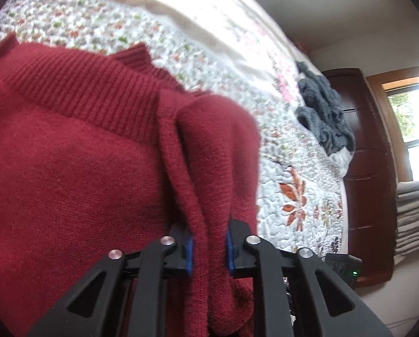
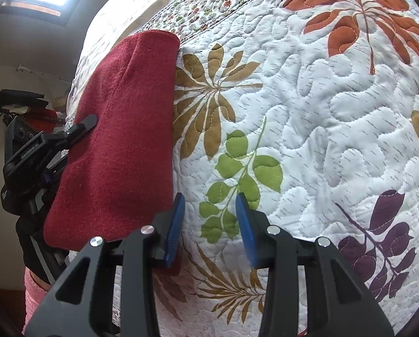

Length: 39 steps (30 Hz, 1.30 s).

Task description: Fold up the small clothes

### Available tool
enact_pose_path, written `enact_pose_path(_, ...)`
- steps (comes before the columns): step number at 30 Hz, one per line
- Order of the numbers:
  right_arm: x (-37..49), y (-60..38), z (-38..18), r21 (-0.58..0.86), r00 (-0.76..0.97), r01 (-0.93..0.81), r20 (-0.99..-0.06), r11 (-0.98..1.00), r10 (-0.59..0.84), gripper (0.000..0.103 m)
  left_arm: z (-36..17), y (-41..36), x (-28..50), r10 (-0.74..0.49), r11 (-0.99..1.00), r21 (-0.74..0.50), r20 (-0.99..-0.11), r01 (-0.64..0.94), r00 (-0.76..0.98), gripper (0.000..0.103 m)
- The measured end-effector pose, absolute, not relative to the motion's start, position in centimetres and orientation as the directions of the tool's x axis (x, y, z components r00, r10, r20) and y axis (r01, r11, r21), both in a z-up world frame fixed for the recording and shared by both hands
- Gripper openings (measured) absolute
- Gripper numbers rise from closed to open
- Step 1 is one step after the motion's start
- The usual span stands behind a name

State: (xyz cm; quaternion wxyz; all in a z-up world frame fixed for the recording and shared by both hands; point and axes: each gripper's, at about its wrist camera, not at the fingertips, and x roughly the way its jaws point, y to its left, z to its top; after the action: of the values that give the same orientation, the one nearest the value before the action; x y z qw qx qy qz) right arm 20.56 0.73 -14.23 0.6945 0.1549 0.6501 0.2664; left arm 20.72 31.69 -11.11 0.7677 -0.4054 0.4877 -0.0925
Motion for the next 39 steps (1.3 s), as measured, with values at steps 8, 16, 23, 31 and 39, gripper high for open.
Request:
enact_pose_path(8, 19.8, 1.1, -12.9, 0.557, 0.025, -0.197, -0.819, 0.807, 0.573, 0.039, -7.0, 32.6, 19.2, -0.558, 0.635, -0.756, -0.589, -0.156, 0.585, 0.014)
enact_pose_path(16, 18.9, 3.7, -11.1, 0.549, 0.033, -0.267, -0.816, 0.792, 0.577, 0.041, -4.3, 37.4, 17.0, -0.524, 0.623, -0.766, -0.558, -0.156, 0.643, 0.014)
enact_pose_path(23, 18.0, 6.9, -10.5, 0.546, 0.012, -0.334, -0.813, 0.768, 0.582, 0.041, -2.7, 43.5, 14.4, -0.451, 0.634, -0.749, -0.562, -0.195, 0.693, 0.014)
enact_pose_path(31, 17.0, 11.0, -10.3, 0.552, -0.031, -0.392, -0.807, 0.736, 0.589, 0.041, -4.0, 49.5, 10.4, -0.379, 0.643, -0.719, -0.598, -0.263, 0.706, 0.014)
enact_pose_path(39, 15.6, 13.8, -10.5, 0.545, -0.069, -0.44, -0.813, 0.714, 0.578, 0.041, -9.6, 53.5, 8.1, -0.363, 0.598, -0.715, -0.644, -0.362, 0.673, 0.014)
